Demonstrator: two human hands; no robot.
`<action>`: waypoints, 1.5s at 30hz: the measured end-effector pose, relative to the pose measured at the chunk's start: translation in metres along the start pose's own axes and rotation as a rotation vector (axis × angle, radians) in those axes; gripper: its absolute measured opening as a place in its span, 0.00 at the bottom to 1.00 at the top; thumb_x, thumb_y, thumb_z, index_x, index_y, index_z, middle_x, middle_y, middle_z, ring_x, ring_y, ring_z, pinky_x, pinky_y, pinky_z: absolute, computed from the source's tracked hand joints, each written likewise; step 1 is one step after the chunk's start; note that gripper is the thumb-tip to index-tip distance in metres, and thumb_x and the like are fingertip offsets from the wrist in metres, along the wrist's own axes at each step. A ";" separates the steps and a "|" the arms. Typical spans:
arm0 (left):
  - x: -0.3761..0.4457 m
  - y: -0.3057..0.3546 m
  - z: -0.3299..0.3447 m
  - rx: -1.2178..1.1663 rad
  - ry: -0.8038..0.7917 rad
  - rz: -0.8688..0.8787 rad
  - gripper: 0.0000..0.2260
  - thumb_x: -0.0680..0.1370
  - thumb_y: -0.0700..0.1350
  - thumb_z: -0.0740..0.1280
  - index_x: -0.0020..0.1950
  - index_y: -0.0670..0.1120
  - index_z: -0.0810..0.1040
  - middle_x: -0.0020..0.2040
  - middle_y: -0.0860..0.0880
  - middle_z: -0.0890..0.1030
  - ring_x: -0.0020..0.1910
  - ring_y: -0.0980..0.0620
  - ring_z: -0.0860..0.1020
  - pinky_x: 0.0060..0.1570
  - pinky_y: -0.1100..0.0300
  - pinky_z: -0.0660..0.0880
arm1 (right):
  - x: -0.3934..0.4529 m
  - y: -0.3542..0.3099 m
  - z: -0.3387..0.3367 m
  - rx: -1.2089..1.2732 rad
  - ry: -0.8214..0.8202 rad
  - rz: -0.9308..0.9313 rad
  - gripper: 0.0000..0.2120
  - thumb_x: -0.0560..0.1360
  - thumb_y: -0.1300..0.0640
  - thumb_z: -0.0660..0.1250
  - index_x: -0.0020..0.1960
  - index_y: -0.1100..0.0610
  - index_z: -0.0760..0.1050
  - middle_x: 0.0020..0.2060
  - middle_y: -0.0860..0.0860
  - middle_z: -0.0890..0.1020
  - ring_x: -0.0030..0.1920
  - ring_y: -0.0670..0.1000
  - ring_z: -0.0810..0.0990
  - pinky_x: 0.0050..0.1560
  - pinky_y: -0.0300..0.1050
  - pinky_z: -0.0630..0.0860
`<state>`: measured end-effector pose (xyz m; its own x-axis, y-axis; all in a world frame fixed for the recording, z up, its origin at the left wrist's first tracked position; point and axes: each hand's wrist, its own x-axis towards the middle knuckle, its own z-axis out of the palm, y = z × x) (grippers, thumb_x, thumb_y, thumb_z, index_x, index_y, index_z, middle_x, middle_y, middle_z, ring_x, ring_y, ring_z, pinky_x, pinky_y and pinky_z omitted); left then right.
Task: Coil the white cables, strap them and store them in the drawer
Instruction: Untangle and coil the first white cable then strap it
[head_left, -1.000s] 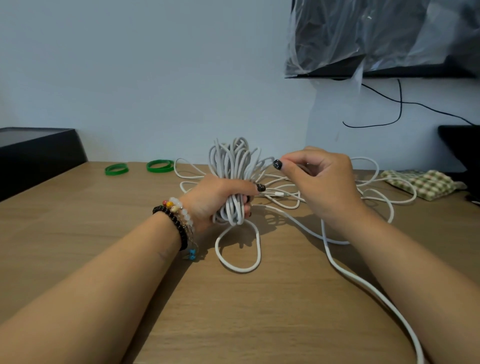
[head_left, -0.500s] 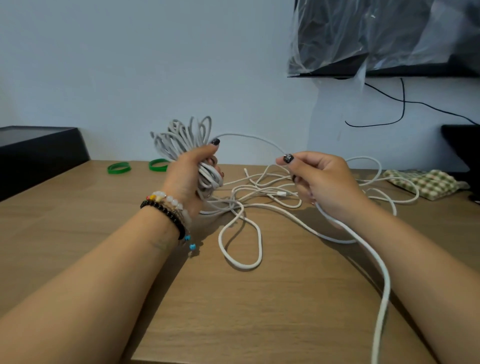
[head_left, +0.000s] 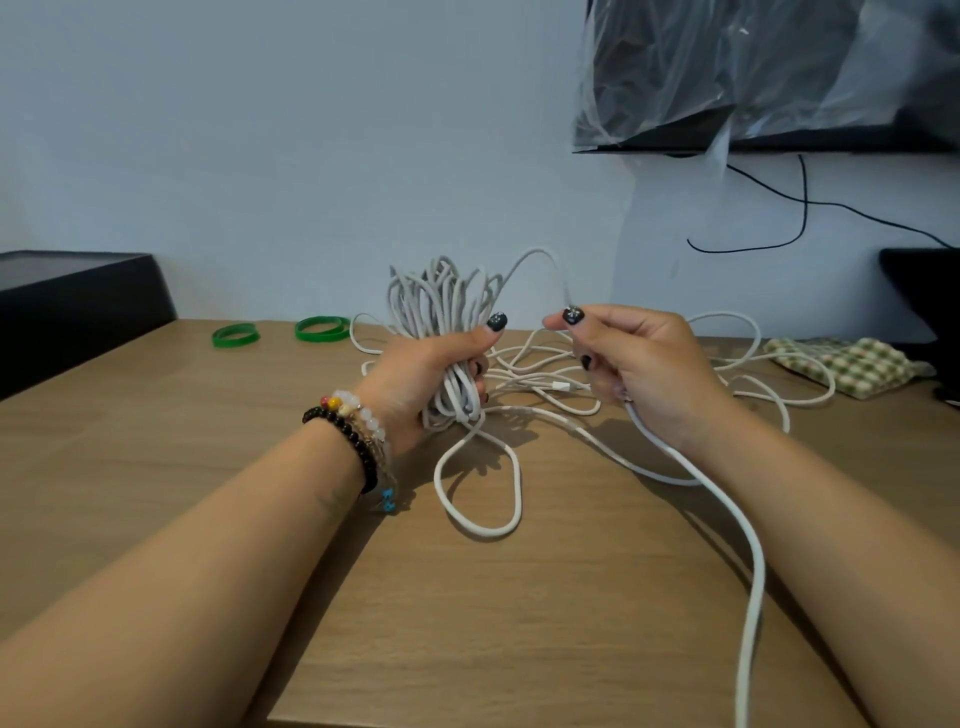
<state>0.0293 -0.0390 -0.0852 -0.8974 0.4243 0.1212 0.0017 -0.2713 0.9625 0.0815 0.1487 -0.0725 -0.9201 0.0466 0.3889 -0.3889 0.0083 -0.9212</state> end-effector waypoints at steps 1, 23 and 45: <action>0.000 -0.001 0.000 0.018 -0.013 0.008 0.11 0.67 0.44 0.76 0.40 0.43 0.75 0.27 0.49 0.72 0.24 0.52 0.71 0.28 0.60 0.72 | 0.000 0.001 0.001 -0.004 -0.014 0.007 0.10 0.77 0.62 0.65 0.44 0.54 0.85 0.27 0.52 0.66 0.23 0.46 0.58 0.24 0.38 0.54; -0.007 -0.008 0.010 0.078 -0.080 0.031 0.07 0.68 0.45 0.76 0.40 0.46 0.81 0.31 0.47 0.77 0.26 0.53 0.72 0.27 0.61 0.71 | -0.011 0.001 0.011 -0.315 -0.187 0.053 0.09 0.78 0.58 0.66 0.46 0.51 0.85 0.24 0.45 0.72 0.25 0.42 0.65 0.27 0.32 0.64; -0.002 -0.003 0.009 0.008 0.181 0.022 0.10 0.68 0.48 0.75 0.37 0.45 0.78 0.29 0.48 0.76 0.25 0.51 0.73 0.31 0.59 0.71 | -0.013 0.002 0.019 -0.445 -0.147 0.124 0.15 0.80 0.56 0.62 0.40 0.57 0.83 0.23 0.48 0.69 0.21 0.43 0.64 0.23 0.31 0.62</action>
<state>0.0355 -0.0310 -0.0861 -0.9618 0.2557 0.0976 0.0254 -0.2718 0.9620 0.0922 0.1293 -0.0794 -0.9675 -0.0674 0.2437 -0.2480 0.4396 -0.8633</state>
